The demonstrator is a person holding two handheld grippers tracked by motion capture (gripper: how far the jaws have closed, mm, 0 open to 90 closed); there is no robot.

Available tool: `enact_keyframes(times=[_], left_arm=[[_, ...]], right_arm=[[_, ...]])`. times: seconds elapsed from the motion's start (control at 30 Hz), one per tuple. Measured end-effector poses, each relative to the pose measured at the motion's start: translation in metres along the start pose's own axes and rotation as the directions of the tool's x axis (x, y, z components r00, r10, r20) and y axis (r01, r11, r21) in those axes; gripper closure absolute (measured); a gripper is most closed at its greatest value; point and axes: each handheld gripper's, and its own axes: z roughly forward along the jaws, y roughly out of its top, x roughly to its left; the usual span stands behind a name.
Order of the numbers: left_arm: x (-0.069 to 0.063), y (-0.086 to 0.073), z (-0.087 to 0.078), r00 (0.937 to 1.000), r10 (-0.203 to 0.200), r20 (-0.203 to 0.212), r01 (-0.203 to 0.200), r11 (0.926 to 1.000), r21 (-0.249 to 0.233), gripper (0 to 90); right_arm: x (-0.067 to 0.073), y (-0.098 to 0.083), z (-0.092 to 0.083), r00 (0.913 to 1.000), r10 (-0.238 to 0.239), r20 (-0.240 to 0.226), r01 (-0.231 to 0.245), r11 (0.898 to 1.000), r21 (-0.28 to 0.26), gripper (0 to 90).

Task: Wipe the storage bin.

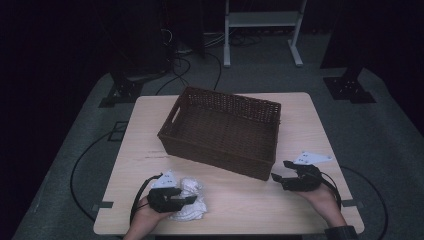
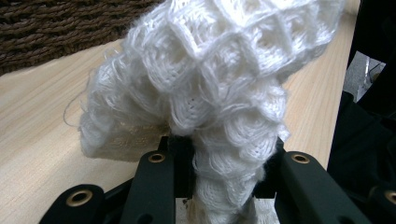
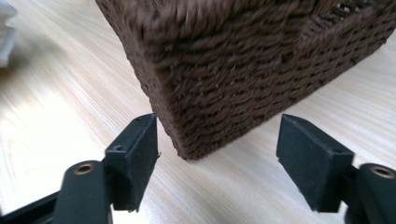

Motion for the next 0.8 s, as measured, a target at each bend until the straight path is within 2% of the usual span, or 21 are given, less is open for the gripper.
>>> enact_keyframes(times=[0.17, 0.33, 0.43, 0.5, 0.8], left_arm=[[0.0, 0.0, 0.001, 1.0, 0.0, 0.001, 0.0, 1.0, 0.003, 67.1], [-0.001, 0.0, 0.001, 1.0, 0.001, 0.002, -0.001, 1.0, 0.006, 67.1], [0.0, 0.0, 0.001, 1.0, 0.0, 0.002, 0.0, 1.0, 0.007, 67.1], [0.0, 0.0, 0.001, 1.0, 0.002, 0.003, -0.002, 1.0, 0.009, 67.1], [0.0, 0.0, 0.001, 1.0, 0.0, 0.003, 0.0, 1.0, 0.008, 67.1]], right_arm=[[0.003, -0.005, 0.011, 0.9996, 0.021, 0.017, -0.021, 1.0, 0.02, 25.0], [0.01, -0.011, 0.026, 1.0, 0.003, 0.003, -0.003, 0.998, 0.06, 24.3], [0.014, -0.012, 0.033, 0.9995, -0.013, 0.028, 0.011, 0.996, 0.086, 24.0], [0.016, -0.013, 0.037, 0.9988, -0.016, 0.046, 0.012, 0.996, 0.084, 24.5], [0.02, -0.017, 0.056, 0.997, -0.031, 0.072, 0.023, 0.994, 0.108, 24.3]])
